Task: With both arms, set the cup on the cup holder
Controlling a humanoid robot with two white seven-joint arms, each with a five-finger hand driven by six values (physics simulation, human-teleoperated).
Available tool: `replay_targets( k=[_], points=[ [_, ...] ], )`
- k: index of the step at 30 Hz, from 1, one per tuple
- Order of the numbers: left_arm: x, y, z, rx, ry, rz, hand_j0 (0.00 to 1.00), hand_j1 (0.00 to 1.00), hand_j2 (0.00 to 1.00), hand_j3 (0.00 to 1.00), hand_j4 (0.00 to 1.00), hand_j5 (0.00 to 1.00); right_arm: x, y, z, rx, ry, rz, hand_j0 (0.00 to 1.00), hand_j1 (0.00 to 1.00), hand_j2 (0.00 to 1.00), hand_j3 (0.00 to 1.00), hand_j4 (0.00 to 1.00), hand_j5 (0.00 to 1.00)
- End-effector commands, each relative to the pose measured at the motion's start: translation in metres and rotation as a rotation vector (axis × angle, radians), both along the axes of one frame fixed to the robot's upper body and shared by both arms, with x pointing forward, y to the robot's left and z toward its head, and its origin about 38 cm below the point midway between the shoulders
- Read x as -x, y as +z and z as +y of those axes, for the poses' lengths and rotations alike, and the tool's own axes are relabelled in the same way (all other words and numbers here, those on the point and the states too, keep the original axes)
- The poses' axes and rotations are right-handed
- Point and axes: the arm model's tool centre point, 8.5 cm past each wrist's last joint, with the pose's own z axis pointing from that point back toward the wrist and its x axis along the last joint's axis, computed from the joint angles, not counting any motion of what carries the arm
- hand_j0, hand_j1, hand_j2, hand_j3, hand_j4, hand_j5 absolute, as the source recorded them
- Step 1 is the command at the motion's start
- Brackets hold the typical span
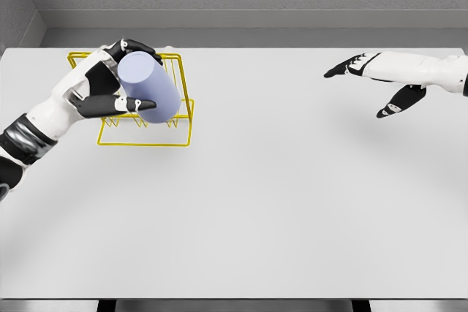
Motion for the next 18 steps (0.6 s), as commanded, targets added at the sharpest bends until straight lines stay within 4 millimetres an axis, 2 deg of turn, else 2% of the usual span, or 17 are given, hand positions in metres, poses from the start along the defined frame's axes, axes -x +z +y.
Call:
replay_targets(
  k=[1,2,3,4,10,18],
  points=[
    [0.0001,0.0007,0.0016,-0.002,0.001,0.001,0.59,0.59,0.59,0.59,0.59,0.59,-0.0001,0.0005,-0.0001,-0.006,-0.003,0.002,1.0,1.0,1.0,1.0,1.0,1.0],
    [-0.0001,0.0011,0.0024,-0.003,0.004,0.001,0.6,0.6,0.6,0.6,0.6,0.6,-0.0001,0.0005,-0.0001,-0.006,-0.003,0.002,1.0,1.0,1.0,1.0,1.0,1.0],
    [-0.0001,0.0014,0.0029,-0.002,0.004,0.0,0.52,0.52,0.52,0.52,0.52,0.52,-0.0001,0.0005,-0.0001,-0.006,-0.003,0.002,1.0,1.0,1.0,1.0,1.0,1.0],
    [-0.0003,0.0011,0.0042,-0.006,0.007,0.003,0.51,0.51,0.51,0.51,0.51,0.51,-0.0001,0.0005,-0.0001,-0.006,-0.003,0.002,1.0,1.0,1.0,1.0,1.0,1.0],
    [-0.0063,-0.0021,0.0108,-0.012,0.031,0.01,0.51,0.51,0.51,0.51,0.51,0.51,-0.0001,0.0005,-0.0001,-0.006,-0.003,0.002,1.0,1.0,1.0,1.0,1.0,1.0],
    [-0.0074,-0.0019,0.0054,-0.007,0.025,0.001,0.51,0.51,0.51,0.51,0.51,0.51,-0.0001,0.0012,-0.0009,-0.006,-0.005,0.0,1.0,1.0,1.0,1.0,1.0,1.0]
  ],
)
